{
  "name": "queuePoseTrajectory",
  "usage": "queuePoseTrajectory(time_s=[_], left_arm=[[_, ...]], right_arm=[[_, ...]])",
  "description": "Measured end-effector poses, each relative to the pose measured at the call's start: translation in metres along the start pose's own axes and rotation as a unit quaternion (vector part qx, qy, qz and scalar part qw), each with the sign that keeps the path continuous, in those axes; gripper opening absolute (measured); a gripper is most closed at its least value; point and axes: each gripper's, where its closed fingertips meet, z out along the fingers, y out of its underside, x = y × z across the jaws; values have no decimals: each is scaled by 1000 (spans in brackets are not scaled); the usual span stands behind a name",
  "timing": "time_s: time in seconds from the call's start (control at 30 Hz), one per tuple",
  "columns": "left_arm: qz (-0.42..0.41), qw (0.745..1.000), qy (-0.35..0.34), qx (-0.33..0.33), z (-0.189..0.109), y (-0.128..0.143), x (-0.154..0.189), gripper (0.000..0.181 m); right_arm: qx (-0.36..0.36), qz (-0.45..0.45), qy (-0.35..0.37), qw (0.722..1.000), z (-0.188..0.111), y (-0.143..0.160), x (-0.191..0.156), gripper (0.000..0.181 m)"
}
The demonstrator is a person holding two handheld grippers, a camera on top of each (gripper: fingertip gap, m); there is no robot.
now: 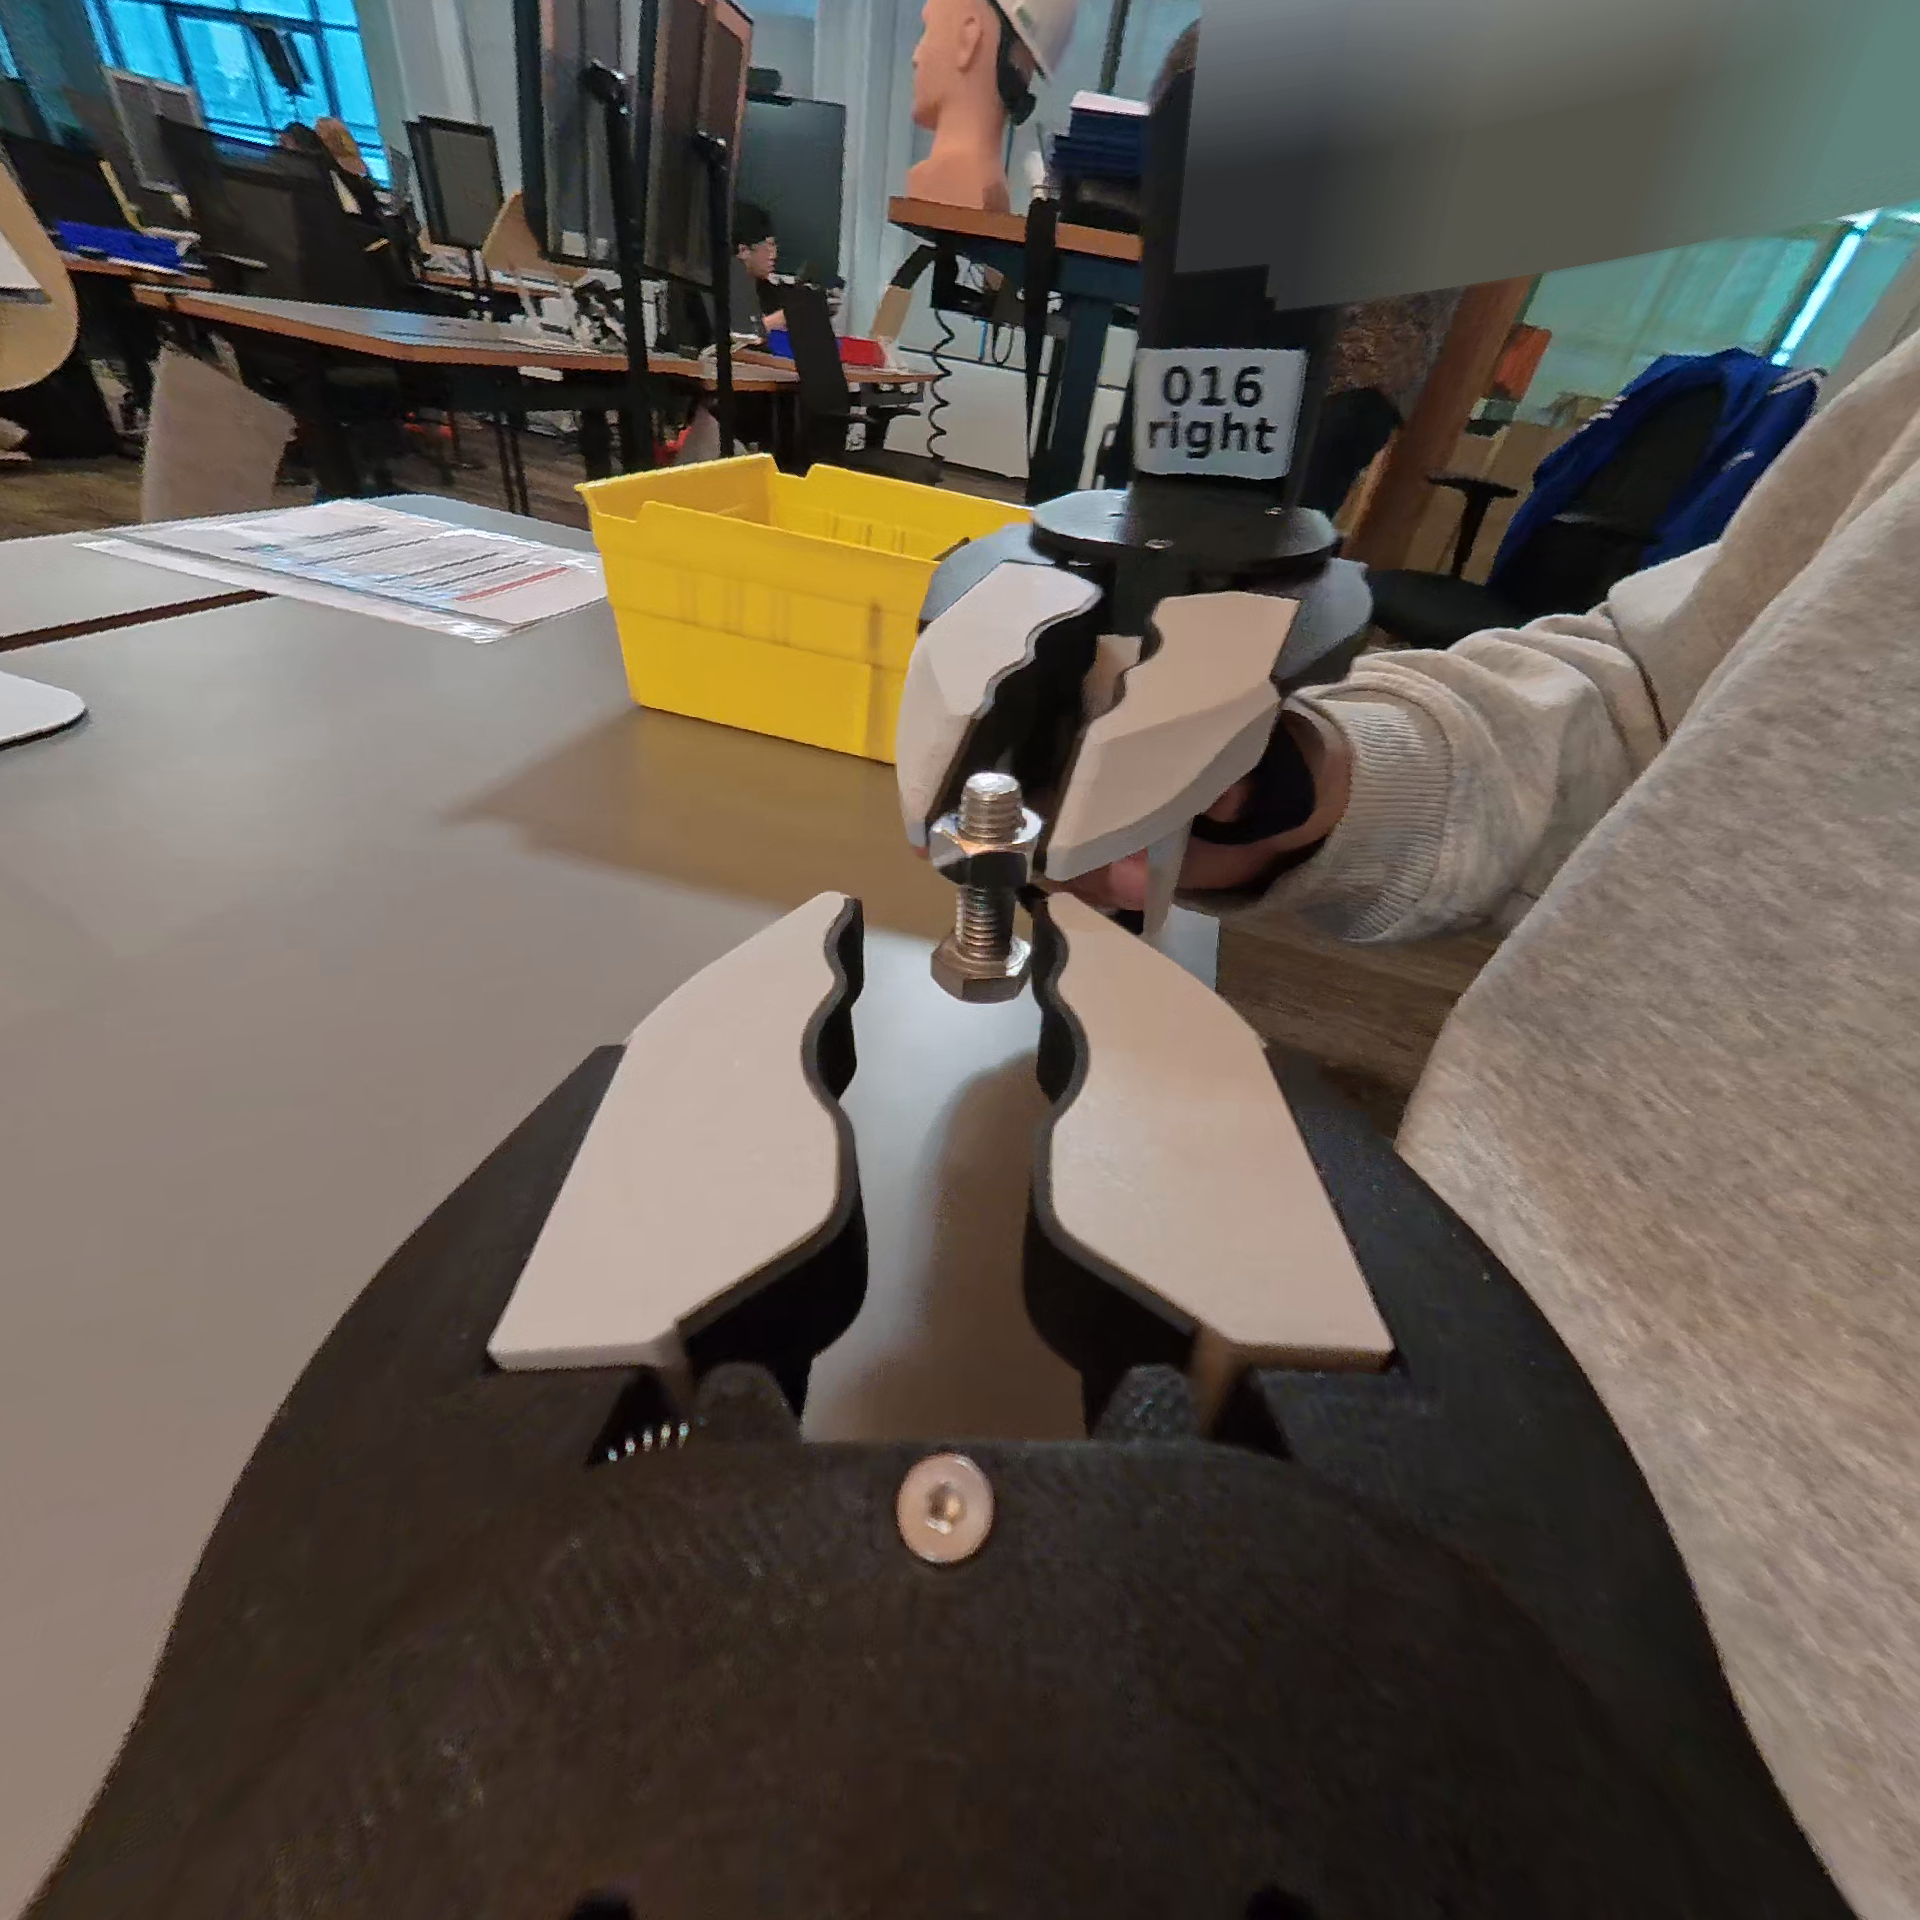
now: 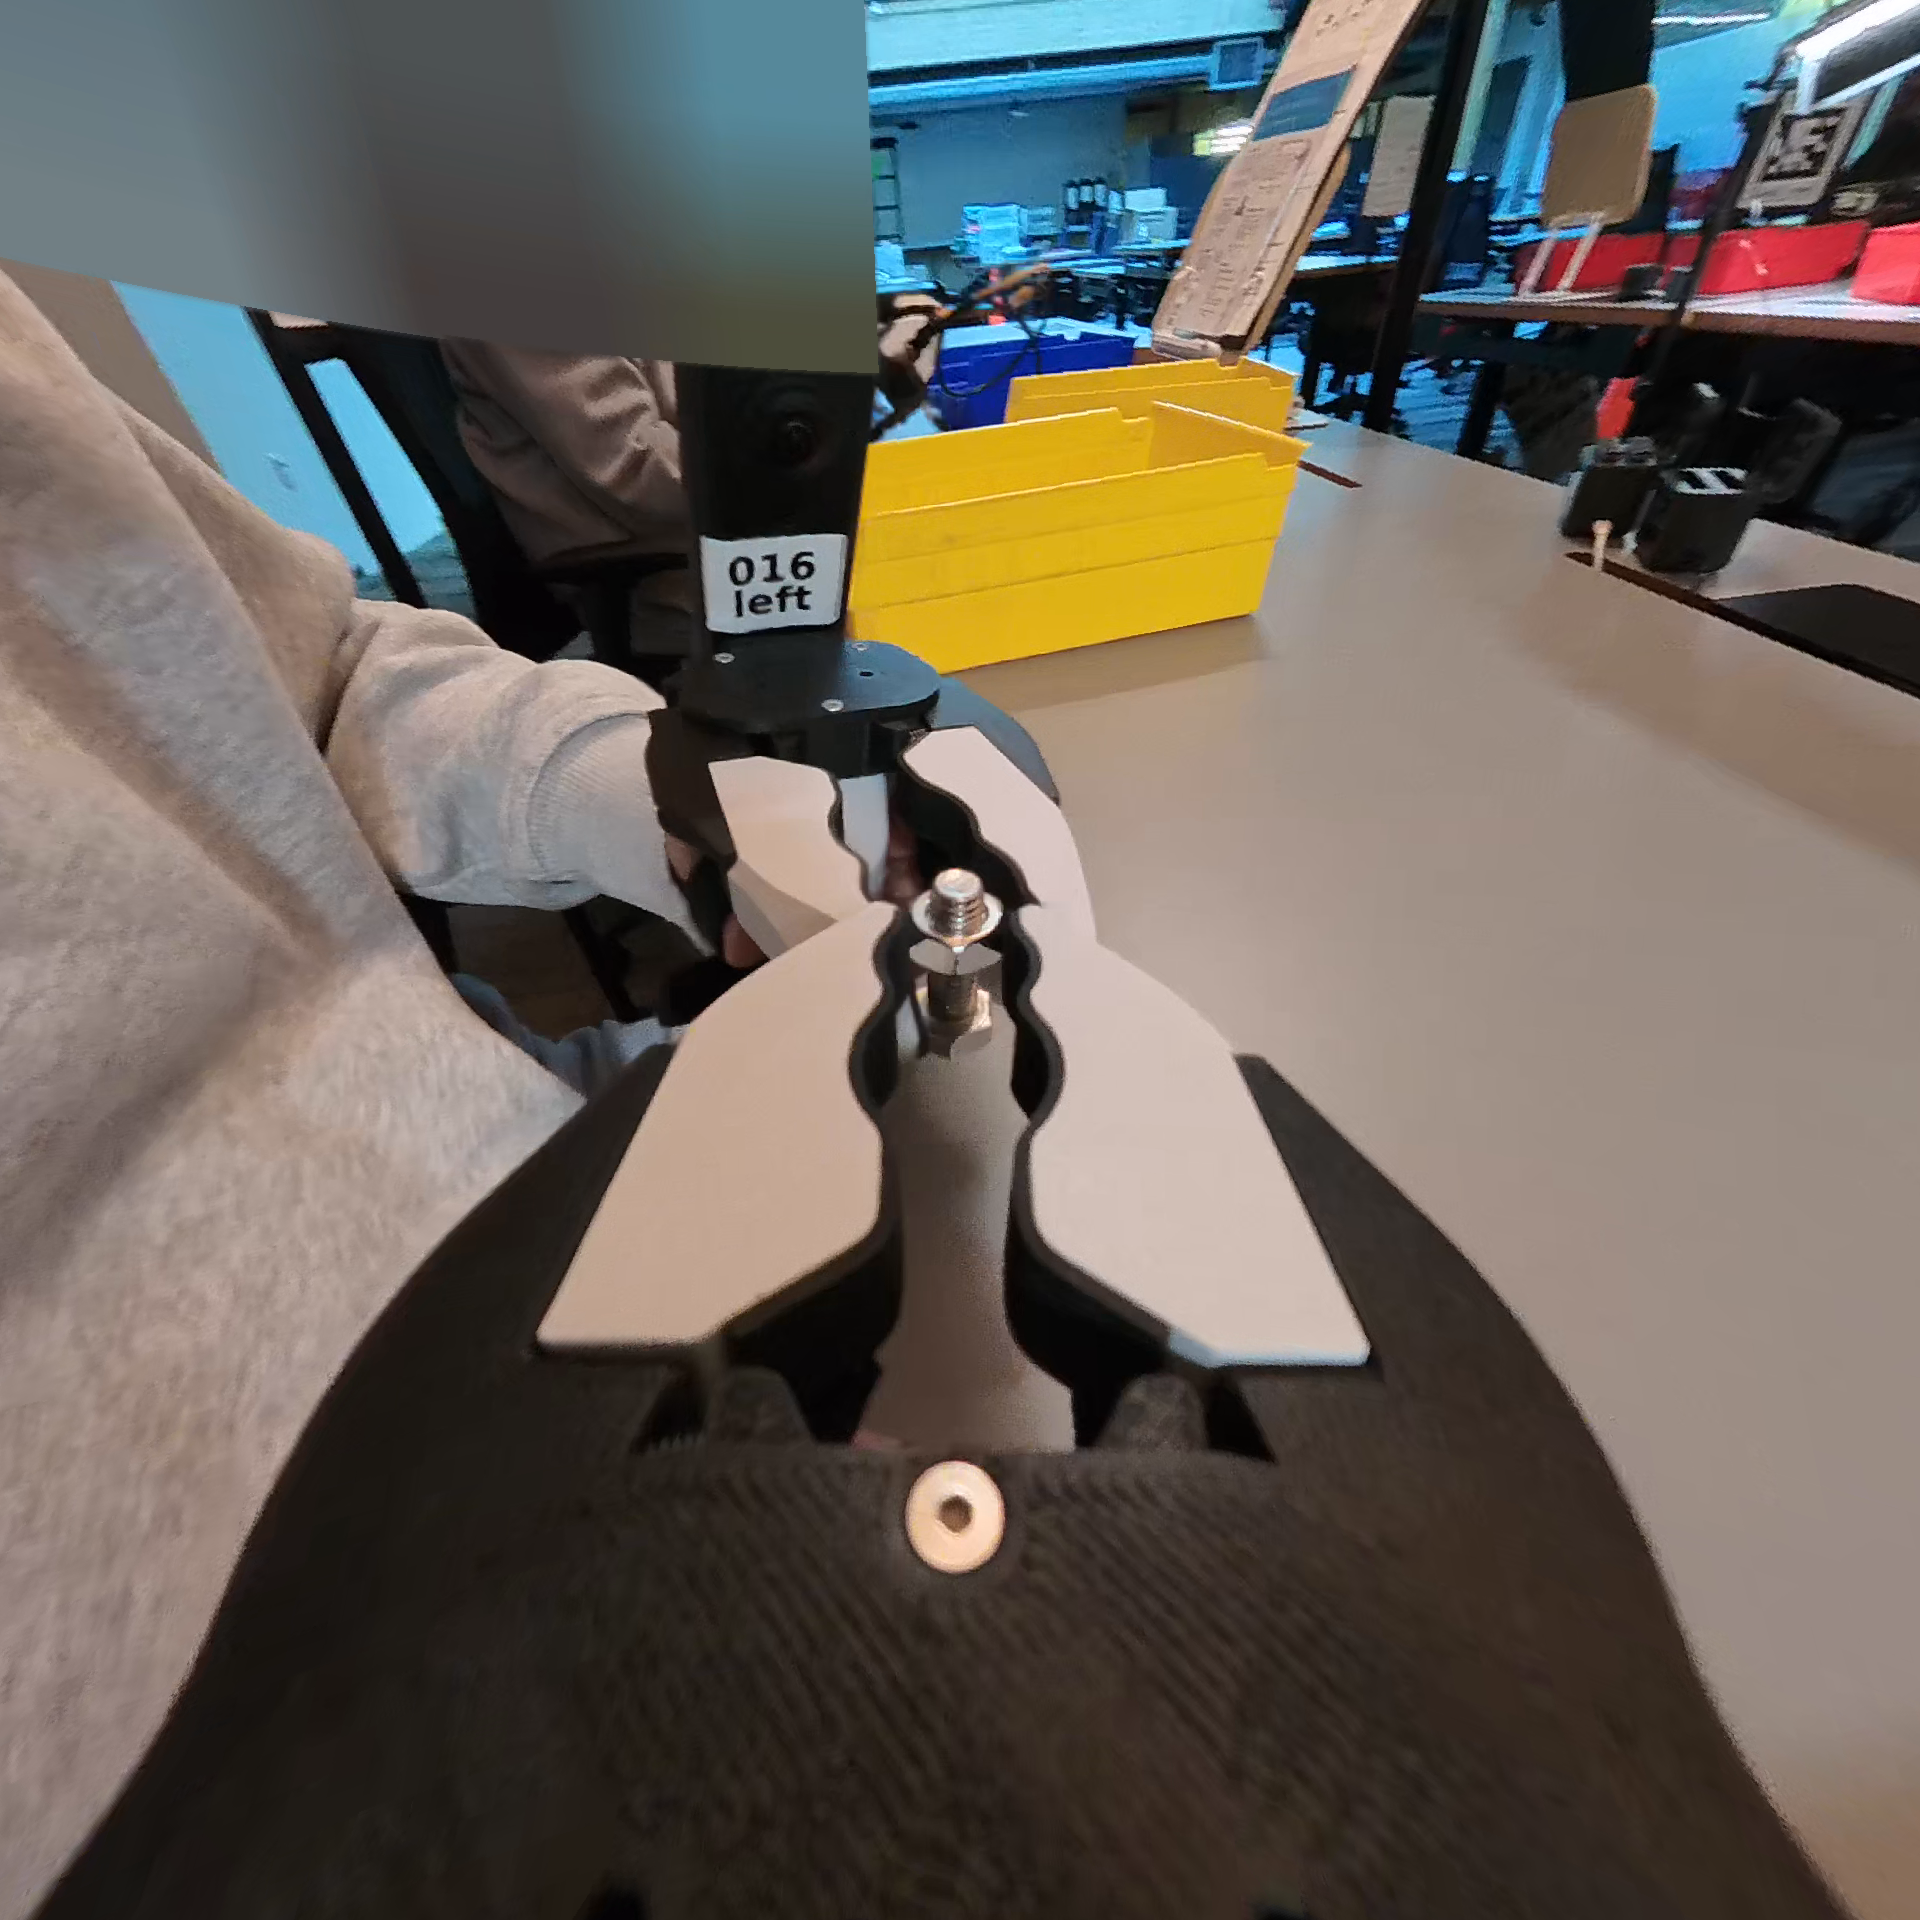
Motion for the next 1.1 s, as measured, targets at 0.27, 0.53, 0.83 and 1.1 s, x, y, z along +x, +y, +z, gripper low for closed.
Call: queuePoseTrajectory(time_s=[0.27,0.53,0.83,1.1], left_arm=[[30,999,35,-21,3,5,17,37],[-13,998,64,-21,1,6,18,35],[-16,996,86,-17,1,5,24,23],[-13,995,99,-15,1,5,29,17]], right_arm=[[59,67,-60,994,-12,-11,3,17],[42,49,-89,994,-5,-5,-9,17],[39,29,-94,994,-5,-6,-15,17],[38,20,-98,994,-4,-6,-19,17]])
